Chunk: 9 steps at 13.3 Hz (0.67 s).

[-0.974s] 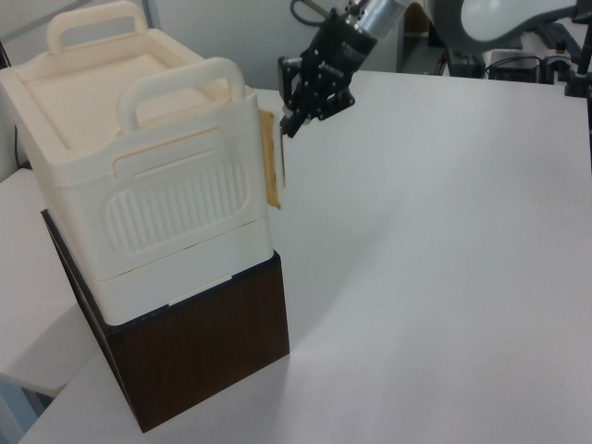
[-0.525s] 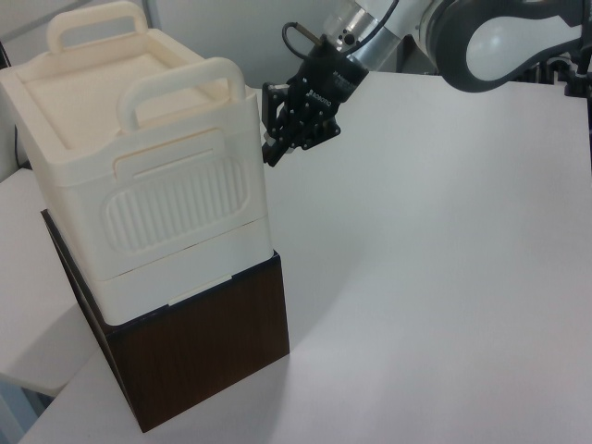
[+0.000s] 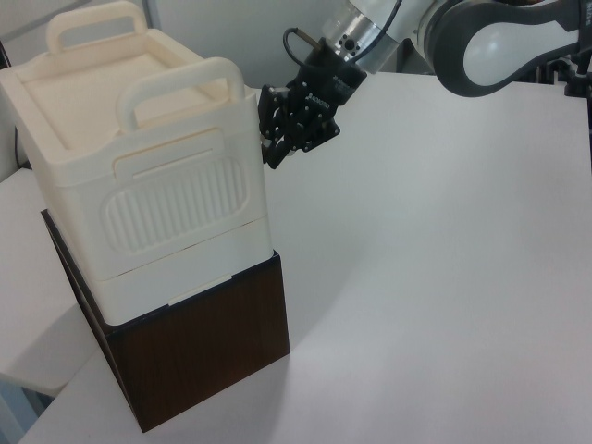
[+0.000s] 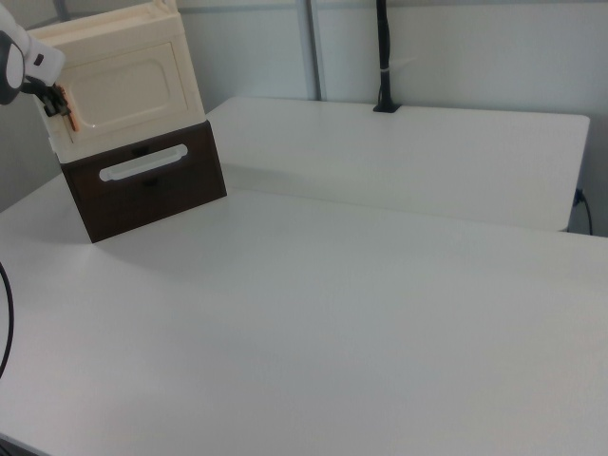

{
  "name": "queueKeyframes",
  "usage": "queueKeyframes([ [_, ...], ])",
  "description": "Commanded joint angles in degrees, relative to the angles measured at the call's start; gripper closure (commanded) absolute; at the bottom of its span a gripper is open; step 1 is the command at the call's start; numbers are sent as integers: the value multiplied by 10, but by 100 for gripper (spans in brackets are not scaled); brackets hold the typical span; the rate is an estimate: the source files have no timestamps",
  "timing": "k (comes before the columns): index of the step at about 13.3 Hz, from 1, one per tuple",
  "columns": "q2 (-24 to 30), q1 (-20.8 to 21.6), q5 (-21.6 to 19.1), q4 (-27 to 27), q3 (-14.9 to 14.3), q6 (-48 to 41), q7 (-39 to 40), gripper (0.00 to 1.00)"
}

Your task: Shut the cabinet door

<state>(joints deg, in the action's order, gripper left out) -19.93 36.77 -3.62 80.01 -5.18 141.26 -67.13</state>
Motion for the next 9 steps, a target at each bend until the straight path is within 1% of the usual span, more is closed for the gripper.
queueKeyframes([
  [1,53,-40,2,60,16,-88,148,68],
  [2,63,-47,1,59,16,-139,201,67],
  [3,81,-63,-2,61,16,-212,292,62],
  [4,91,-77,-2,62,16,-266,343,56],
  [5,99,-92,-2,62,16,-314,387,49],
  [7,121,-138,-1,67,16,-401,470,26],
  [9,144,-192,4,69,21,-468,537,13],
])
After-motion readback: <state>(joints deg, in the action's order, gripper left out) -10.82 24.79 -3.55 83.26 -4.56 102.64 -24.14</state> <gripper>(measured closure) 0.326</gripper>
